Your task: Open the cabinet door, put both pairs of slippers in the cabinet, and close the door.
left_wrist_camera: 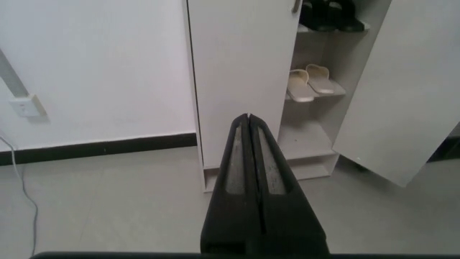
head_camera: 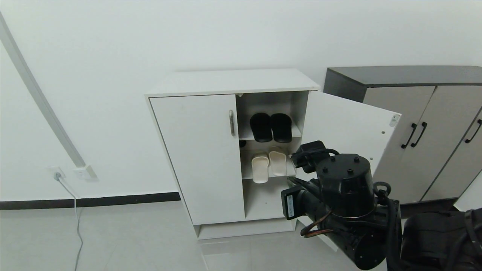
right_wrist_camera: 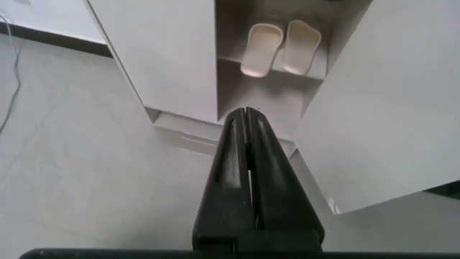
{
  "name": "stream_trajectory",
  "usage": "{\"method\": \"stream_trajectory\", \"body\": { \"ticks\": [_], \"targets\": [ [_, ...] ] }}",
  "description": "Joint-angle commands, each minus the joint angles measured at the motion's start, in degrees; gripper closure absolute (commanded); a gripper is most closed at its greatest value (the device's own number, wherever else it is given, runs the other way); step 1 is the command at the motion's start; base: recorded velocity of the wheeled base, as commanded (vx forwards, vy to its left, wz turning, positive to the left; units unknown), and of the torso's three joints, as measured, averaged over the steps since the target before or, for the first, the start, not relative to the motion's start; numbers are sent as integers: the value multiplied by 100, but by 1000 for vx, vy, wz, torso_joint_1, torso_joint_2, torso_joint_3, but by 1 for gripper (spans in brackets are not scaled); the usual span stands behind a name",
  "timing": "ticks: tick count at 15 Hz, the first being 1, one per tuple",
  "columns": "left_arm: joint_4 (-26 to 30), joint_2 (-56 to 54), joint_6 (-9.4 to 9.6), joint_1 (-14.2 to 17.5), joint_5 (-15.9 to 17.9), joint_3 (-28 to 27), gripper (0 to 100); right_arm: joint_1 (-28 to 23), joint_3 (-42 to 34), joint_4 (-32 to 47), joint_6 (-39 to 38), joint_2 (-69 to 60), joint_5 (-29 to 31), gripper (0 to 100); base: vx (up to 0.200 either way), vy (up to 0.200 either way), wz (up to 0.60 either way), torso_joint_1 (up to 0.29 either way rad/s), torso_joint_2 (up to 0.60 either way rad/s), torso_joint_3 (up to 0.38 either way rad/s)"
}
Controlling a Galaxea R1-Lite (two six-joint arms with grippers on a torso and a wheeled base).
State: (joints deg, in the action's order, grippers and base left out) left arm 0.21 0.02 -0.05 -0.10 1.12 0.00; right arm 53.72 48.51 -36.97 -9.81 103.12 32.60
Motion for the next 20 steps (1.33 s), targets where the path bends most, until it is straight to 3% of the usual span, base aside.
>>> {"method": "stream_trajectory", "body": {
  "ticks": [1, 16, 20],
  "targets": [
    [-3, 6, -4, 1, 2, 0, 100, 7, -17, -3, -3, 6, 1, 100, 0, 0, 0, 144, -481, -325],
    [-3, 6, 5, 1, 2, 0, 100, -2, -210, -29, 50, -46, 10, 100, 0, 0, 0, 206, -524, -315],
    [-3, 6, -4, 1, 2, 0, 100, -11, -254, -108, 76, -29, -52, 100, 0, 0, 0, 72, -148, -86]
  ]
}}
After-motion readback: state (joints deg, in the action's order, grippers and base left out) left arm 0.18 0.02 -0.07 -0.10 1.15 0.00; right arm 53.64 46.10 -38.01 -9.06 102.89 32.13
